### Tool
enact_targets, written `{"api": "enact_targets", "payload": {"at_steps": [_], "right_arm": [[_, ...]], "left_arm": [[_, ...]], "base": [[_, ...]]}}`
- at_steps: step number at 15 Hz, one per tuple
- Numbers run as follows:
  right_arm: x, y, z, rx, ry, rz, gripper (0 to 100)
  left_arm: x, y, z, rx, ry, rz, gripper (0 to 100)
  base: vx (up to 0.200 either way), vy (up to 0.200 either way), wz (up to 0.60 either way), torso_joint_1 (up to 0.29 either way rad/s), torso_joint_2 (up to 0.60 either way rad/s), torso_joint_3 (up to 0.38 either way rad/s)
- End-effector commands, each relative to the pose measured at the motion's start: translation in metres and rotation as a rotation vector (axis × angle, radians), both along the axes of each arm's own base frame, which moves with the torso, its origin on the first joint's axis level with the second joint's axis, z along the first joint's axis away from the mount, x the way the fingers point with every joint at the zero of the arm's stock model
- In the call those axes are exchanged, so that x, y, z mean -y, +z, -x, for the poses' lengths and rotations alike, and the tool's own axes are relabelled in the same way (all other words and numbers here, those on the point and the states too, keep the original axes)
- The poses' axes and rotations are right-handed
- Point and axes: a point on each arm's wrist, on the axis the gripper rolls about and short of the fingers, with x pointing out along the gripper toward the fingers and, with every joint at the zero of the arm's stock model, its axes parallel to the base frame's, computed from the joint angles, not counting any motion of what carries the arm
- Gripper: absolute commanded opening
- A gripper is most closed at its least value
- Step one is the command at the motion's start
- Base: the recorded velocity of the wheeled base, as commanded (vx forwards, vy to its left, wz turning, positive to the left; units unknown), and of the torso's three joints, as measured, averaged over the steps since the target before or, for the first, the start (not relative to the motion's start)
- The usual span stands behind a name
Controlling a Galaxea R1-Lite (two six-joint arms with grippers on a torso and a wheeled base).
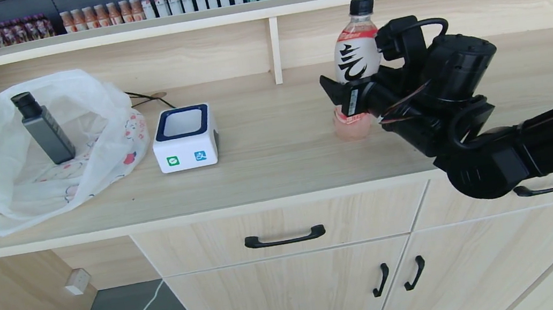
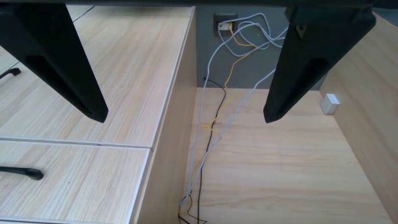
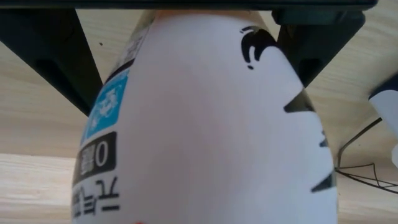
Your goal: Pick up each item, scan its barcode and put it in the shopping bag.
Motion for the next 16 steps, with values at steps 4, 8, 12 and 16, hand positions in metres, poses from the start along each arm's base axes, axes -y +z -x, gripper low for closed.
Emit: {"api": "enact_targets", "payload": {"at_steps": [4,8,12,16], "right_arm": [[0.000,0.009,0.005,0.021,0.005,-0.012,0],[0.002,0.013,0.006,0.030,0.003,-0.017,0],[0.003,0.018,0.010,0.043,0.006,-0.023,0],[0.005,0.032,0.026,0.070,0.016,-0.029,0]], "left_arm": [[0.000,0.000,0.000,0.001,0.000,0.000,100],[0.000,0.000,0.000,0.001,-0.001,0.000,100],[0.000,0.000,0.000,0.001,0.000,0.000,100],[0.000,0.000,0.000,0.001,0.000,0.000,100]], "base": [[0.000,0.000,0.00,0.000,0.00,0.000],[0.000,0.000,0.00,0.000,0.00,0.000],[0.000,0.000,0.00,0.000,0.00,0.000],[0.000,0.000,0.00,0.000,0.00,0.000]]}}
